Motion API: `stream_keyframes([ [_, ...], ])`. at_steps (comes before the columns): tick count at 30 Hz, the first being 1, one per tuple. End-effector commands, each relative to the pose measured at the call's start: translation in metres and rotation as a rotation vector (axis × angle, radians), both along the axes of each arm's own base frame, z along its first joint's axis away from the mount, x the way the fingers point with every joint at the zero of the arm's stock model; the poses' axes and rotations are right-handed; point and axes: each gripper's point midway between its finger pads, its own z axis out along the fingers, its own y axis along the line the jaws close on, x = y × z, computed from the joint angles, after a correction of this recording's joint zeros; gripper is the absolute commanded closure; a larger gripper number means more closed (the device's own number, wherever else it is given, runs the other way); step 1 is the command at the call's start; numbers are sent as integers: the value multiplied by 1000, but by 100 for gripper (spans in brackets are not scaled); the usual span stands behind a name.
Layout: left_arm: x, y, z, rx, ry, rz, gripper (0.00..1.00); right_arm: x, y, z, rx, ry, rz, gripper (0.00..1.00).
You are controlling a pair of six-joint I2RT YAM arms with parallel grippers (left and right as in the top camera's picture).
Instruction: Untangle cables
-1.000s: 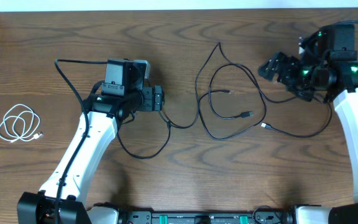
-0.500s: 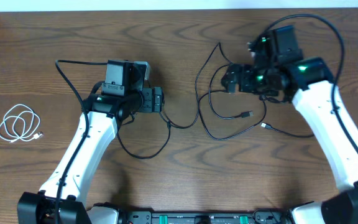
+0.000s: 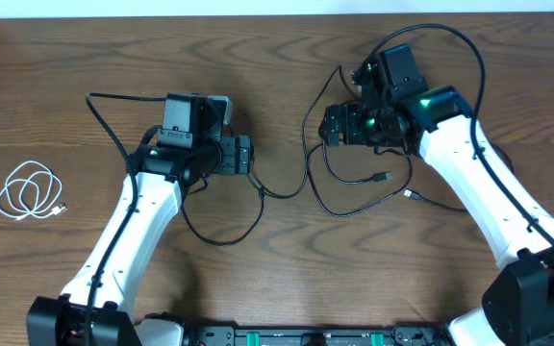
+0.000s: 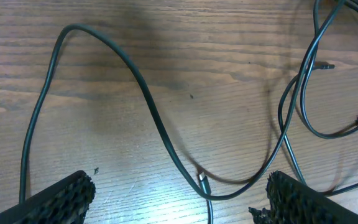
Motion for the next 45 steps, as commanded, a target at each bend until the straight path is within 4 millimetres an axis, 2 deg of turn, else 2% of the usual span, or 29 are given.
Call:
stream_keyframes([
  [1, 1, -1, 5, -9, -9, 1, 11, 4, -1, 2, -26, -27, 3, 1],
  [45, -1, -1, 4, -8, -2, 1, 11, 9, -3, 3, -38, -53, 5, 1],
])
